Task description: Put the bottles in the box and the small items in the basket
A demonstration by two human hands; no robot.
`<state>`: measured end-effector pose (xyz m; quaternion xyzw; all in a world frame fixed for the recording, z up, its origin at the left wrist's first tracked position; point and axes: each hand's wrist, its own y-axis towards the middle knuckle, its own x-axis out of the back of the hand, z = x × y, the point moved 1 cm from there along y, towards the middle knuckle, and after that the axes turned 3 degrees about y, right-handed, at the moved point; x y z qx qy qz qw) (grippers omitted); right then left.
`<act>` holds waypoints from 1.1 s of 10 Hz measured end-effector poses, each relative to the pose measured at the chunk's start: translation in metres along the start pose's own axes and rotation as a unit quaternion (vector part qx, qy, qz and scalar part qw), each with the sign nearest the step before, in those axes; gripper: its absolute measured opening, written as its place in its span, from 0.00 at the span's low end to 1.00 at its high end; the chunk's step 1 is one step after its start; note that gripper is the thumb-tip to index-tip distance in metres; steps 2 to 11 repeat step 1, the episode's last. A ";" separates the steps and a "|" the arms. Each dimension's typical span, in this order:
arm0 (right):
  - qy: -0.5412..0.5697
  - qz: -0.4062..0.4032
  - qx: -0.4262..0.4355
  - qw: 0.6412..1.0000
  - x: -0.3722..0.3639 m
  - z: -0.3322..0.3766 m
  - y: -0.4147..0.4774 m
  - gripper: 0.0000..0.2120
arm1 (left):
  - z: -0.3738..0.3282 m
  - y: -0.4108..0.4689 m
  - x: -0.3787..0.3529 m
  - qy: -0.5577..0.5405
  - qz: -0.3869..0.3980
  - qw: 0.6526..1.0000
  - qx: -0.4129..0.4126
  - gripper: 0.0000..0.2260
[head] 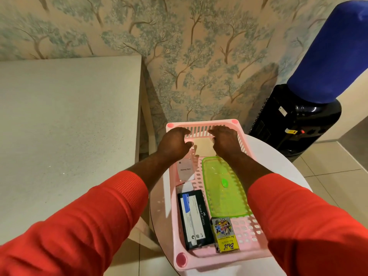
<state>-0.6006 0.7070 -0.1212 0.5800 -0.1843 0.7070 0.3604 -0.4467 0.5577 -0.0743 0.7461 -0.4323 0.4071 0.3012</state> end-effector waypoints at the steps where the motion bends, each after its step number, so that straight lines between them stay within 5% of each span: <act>1: 0.027 -0.003 -0.003 1.000 0.004 0.001 -0.008 0.22 | -0.007 -0.008 0.006 0.033 -0.001 0.999 -0.014 0.26; 11: 0.027 -0.003 -0.003 1.000 0.004 0.001 -0.008 0.22 | -0.007 -0.008 0.006 0.033 -0.001 0.999 -0.014 0.26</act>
